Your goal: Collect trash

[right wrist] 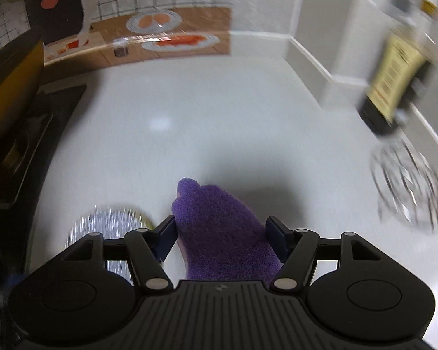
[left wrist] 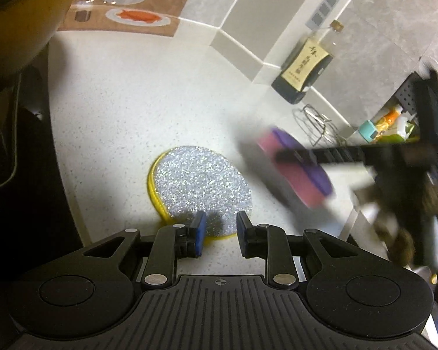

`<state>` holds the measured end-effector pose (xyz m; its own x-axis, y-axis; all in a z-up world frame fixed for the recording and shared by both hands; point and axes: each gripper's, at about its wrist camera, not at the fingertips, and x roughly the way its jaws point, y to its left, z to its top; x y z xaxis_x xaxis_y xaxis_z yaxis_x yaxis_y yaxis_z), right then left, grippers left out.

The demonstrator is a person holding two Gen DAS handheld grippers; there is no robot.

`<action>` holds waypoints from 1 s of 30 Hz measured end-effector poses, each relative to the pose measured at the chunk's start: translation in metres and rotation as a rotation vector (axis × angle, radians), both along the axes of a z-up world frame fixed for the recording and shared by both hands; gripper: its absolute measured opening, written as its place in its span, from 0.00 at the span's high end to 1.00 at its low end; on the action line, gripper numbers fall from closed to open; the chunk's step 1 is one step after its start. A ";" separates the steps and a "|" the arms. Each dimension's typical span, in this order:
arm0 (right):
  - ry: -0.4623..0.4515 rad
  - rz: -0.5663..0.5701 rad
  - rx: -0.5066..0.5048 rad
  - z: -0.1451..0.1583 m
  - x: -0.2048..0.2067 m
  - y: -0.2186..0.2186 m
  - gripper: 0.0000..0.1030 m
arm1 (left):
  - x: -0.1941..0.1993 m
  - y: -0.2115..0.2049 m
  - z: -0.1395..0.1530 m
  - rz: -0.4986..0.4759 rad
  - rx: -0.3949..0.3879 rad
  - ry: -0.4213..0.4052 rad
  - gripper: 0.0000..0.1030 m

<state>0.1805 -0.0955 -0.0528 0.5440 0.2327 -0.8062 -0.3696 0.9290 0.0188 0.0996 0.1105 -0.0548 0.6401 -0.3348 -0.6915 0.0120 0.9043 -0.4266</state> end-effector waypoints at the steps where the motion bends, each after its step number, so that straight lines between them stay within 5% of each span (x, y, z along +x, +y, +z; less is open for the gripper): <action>1: -0.002 -0.017 -0.002 -0.002 -0.011 -0.006 0.36 | 0.000 0.000 0.000 0.003 0.003 0.003 0.75; 13: -0.031 -0.101 0.007 -0.020 -0.061 -0.033 0.32 | 0.019 -0.005 0.005 -0.006 0.087 0.007 0.75; 19: -0.099 -0.091 -0.020 0.000 -0.067 -0.029 0.31 | 0.029 -0.002 0.006 0.009 0.114 0.006 0.75; 25: -0.156 -0.059 0.086 0.025 -0.063 -0.013 0.31 | 0.028 0.007 0.006 0.032 0.092 0.002 0.75; 30: -0.188 -0.060 -0.015 0.020 -0.052 0.014 0.31 | 0.026 0.018 0.008 0.070 0.081 -0.007 0.75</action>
<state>0.1280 -0.0816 -0.0330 0.6976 0.1838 -0.6925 -0.3090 0.9492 -0.0594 0.1255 0.1288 -0.0468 0.6645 -0.2326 -0.7102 -0.0495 0.9346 -0.3524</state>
